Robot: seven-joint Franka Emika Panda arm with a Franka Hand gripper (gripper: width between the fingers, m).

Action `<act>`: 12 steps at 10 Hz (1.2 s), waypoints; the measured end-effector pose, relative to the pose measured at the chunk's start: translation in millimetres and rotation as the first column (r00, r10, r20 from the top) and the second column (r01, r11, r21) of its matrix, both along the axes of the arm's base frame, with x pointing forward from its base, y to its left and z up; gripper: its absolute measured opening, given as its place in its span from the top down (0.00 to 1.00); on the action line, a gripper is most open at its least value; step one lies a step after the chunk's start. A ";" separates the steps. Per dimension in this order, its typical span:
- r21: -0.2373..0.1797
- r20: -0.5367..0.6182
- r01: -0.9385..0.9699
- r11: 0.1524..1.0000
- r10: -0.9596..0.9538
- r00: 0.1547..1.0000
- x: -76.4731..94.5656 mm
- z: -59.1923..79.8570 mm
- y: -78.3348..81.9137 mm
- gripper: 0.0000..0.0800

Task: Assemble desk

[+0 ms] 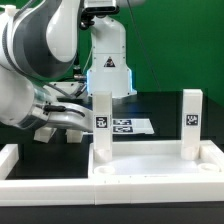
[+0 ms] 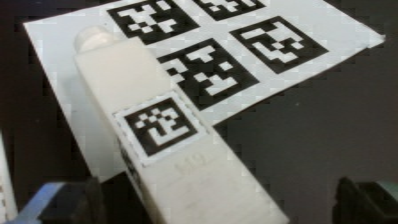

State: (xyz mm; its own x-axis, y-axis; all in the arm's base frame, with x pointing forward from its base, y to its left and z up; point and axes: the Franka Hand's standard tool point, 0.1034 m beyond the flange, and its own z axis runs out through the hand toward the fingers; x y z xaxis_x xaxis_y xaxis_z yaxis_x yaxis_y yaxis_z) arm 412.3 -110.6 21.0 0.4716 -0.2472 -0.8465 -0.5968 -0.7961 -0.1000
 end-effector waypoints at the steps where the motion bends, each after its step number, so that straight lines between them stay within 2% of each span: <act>1: 0.008 0.000 0.000 1.000 0.000 1.000 4.0 7.3 -0.7 0.19; 5: 0.008 0.003 -0.002 1.000 0.002 1.000 5.3 7.1 2.2 0.19; 7: -0.002 0.009 -0.005 1.000 0.005 1.000 1.6 -2.0 5.7 0.19; 12: -0.005 0.005 -0.014 1.000 0.014 1.000 -2.0 -6.6 8.9 0.19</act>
Offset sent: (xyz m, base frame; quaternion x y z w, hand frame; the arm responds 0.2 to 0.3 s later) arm 0.0005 0.0082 0.0020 0.0005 -0.0046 0.0138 0.9999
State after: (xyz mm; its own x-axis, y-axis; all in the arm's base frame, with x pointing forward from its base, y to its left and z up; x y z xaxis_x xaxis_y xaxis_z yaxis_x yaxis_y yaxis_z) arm 410.3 -101.7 14.3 0.4790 -0.2443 -0.8431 -0.5848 -0.8051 -0.0990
